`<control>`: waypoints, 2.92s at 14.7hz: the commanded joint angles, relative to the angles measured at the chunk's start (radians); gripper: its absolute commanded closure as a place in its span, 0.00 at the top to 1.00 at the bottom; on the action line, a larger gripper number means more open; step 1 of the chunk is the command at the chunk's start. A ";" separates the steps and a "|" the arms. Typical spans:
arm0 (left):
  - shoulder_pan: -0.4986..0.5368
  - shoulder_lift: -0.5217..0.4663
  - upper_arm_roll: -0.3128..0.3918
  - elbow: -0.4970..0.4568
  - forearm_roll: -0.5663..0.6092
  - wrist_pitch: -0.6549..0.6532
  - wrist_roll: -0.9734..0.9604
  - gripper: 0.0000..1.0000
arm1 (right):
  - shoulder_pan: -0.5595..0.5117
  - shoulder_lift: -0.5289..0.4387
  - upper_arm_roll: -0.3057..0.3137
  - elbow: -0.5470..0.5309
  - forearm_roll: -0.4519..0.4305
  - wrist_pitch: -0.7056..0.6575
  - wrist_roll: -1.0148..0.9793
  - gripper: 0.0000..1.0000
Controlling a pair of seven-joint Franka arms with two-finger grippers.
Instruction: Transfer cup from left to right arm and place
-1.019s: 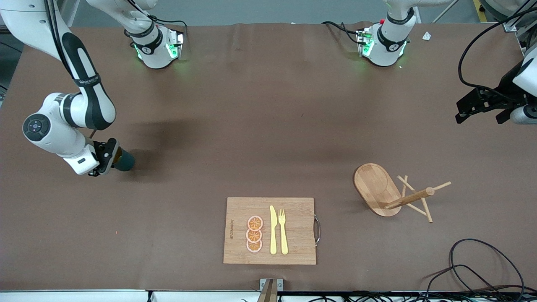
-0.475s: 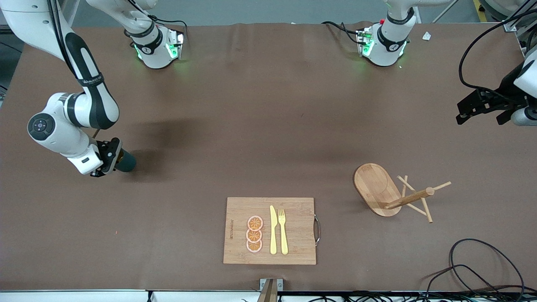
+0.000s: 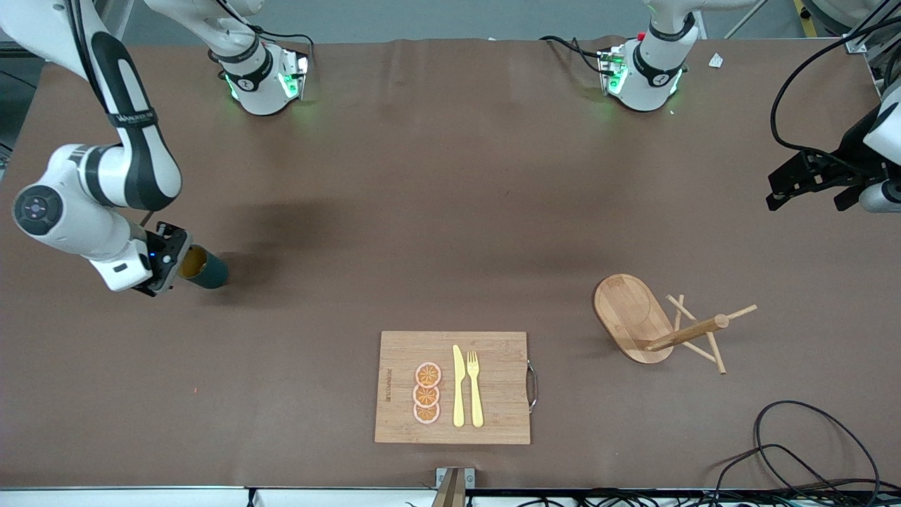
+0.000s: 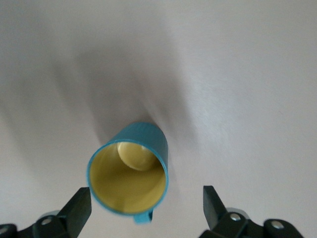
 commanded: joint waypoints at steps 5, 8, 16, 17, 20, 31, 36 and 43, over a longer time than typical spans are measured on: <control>0.001 0.001 0.005 0.011 0.002 0.003 0.010 1.00 | 0.039 -0.079 0.004 0.165 -0.011 -0.312 0.464 1.00; 0.000 0.001 0.005 0.013 -0.001 0.003 0.002 1.00 | 0.056 -0.081 0.005 0.270 -0.011 -0.445 0.745 1.00; 0.003 0.001 0.005 0.013 -0.007 0.003 -0.002 1.00 | 0.040 -0.081 -0.004 0.463 0.014 -0.618 1.219 1.00; 0.003 0.001 0.005 0.013 -0.002 0.003 0.004 1.00 | 0.039 -0.081 -0.006 0.483 0.014 -0.641 1.230 1.00; 0.004 0.001 0.005 0.013 -0.008 0.003 0.013 1.00 | 0.008 -0.077 -0.004 0.551 0.003 -0.684 1.214 1.00; 0.003 0.021 0.005 0.039 -0.008 0.003 0.001 1.00 | 0.008 -0.068 0.000 0.625 0.013 -0.715 1.217 1.00; 0.003 0.023 0.005 0.040 -0.007 0.003 0.002 1.00 | 0.010 -0.106 -0.001 0.617 0.078 -0.776 1.191 1.00; 0.003 0.021 0.005 0.039 -0.008 0.003 0.005 1.00 | 0.017 -0.218 0.004 0.586 0.047 -0.856 1.189 1.00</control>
